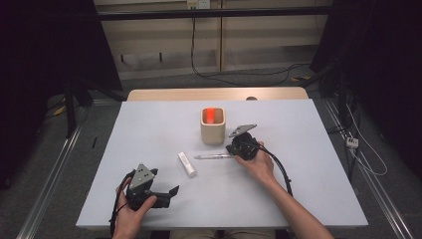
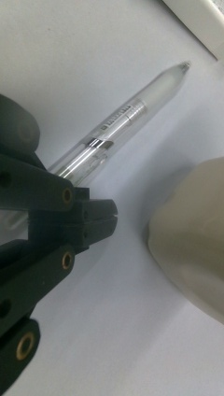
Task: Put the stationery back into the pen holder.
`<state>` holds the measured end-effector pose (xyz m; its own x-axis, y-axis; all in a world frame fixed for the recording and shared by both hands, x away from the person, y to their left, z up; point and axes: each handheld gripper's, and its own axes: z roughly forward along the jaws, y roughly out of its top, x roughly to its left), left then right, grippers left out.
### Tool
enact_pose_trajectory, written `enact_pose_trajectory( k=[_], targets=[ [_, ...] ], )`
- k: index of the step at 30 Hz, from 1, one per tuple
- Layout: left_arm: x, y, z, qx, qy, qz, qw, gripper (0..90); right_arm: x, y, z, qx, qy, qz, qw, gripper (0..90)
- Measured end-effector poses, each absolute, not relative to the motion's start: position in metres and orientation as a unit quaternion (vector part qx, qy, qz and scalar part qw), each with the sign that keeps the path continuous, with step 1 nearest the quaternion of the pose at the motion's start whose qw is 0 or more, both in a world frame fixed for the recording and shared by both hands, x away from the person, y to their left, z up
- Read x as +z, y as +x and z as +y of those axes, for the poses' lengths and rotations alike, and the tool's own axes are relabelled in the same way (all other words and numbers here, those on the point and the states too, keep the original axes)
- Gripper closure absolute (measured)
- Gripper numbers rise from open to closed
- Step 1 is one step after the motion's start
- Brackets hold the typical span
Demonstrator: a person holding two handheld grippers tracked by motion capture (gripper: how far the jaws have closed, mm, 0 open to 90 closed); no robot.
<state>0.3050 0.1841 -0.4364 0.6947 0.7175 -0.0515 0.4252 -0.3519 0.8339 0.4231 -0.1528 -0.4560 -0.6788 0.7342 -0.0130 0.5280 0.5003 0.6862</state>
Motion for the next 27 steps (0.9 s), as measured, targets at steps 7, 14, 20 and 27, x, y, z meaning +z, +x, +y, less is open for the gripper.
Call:
enact_pose_trajectory(
  k=[7, 14, 20, 27],
  targets=[
    [-0.436, 0.304, 0.182, 0.164, 0.809, 0.349, 0.444, 5.8, -0.455, 0.414, -0.155, 0.332, 0.368, 0.855, 0.152, 90.0],
    [-0.436, 0.304, 0.182, 0.163, 0.803, 0.352, 0.452, 5.8, -0.454, 0.403, -0.157, 0.332, 0.362, 0.859, 0.148, 90.0],
    [-0.436, 0.304, 0.182, 0.162, 0.805, 0.350, 0.451, 5.8, -0.452, 0.394, -0.157, 0.323, 0.350, 0.867, 0.143, 90.0],
    [-0.436, 0.304, 0.180, 0.160, 0.804, 0.350, 0.452, 5.8, -0.451, 0.386, -0.159, 0.326, 0.348, 0.869, 0.134, 90.0]
  ],
)
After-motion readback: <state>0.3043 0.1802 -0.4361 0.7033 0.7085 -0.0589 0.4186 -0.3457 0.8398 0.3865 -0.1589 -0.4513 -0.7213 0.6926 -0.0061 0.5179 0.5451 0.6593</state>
